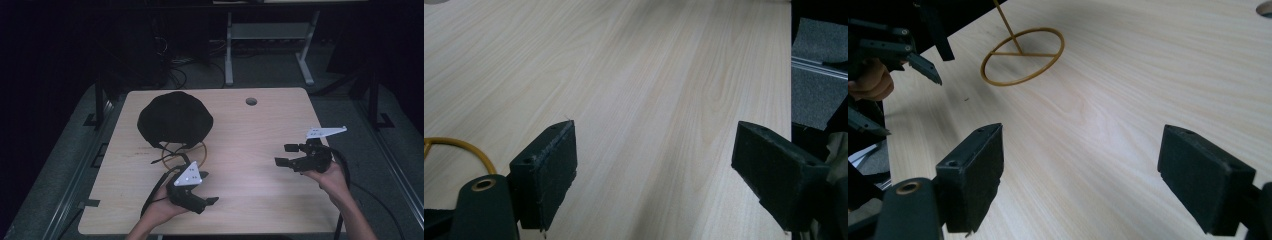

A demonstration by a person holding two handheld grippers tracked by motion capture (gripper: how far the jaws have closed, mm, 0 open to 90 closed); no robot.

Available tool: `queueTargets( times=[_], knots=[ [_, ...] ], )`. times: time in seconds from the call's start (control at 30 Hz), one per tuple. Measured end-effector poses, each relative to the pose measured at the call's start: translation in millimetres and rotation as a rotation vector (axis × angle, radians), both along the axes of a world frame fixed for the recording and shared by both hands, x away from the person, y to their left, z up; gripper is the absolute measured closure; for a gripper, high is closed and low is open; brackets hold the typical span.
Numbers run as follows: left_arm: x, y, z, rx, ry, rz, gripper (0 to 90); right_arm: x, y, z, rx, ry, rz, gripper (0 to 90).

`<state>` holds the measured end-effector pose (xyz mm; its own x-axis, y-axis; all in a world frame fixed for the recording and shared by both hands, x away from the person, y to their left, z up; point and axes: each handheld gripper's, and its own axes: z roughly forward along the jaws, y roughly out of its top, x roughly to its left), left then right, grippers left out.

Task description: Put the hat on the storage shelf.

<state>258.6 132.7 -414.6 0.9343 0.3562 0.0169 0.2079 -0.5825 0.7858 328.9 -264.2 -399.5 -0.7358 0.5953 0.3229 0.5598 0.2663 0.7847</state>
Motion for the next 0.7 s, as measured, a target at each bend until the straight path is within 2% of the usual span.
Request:
queueTargets(
  times=[0.7],
  knots=[
    [-0.1, -1.8, -1.1, 0.009, 0.008, 0.004, 18.1, -28.8, -21.1, -26.8, 0.006, 0.027, -0.028, 17.8]
  ],
)
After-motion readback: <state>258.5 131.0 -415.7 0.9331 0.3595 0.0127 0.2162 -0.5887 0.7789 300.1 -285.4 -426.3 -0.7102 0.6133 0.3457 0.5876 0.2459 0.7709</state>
